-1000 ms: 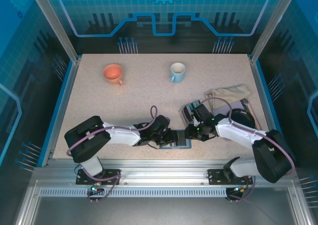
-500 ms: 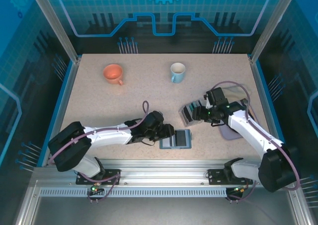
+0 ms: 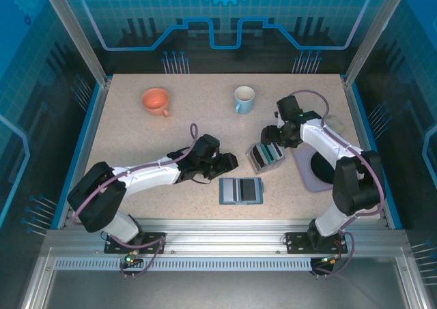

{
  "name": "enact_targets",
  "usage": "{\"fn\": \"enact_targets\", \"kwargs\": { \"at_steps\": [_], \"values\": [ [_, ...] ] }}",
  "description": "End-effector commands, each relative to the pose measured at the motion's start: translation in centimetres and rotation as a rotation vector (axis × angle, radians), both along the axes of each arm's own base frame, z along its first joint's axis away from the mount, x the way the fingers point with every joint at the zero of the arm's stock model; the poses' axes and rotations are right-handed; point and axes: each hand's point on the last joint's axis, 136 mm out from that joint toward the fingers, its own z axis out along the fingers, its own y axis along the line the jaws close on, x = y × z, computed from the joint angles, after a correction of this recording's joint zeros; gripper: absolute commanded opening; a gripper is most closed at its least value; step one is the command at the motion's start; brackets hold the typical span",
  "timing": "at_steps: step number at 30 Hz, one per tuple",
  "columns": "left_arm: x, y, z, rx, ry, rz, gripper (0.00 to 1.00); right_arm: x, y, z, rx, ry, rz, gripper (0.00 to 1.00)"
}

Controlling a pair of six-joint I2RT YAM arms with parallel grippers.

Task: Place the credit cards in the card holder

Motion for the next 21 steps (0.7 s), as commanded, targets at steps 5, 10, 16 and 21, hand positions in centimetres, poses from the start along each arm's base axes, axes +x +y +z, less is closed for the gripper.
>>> {"fn": "enact_targets", "kwargs": {
  "at_steps": [5,10,16,21],
  "values": [
    [0.3,-0.6,-0.3,-0.001,0.024,-0.032,0.65,-0.9,1.7,-1.7,0.108,0.096,0.052,0.74],
    [0.6,-0.6,-0.4,-0.008,0.033,-0.020,0.65,-2.1,3.9,-0.9,0.249,0.107,0.069,0.73],
    [2.0,-1.1,-0.8,-0.037,0.059,-0.016,0.66,-2.9,4.8,0.4,0.261,0.086,0.096,0.73],
    [3.7,-2.9,-1.0,-0.078,0.071,-0.043,0.67,-2.5,0.1,1.4,-0.101,0.024,0.060,0.72]
  ]
}}
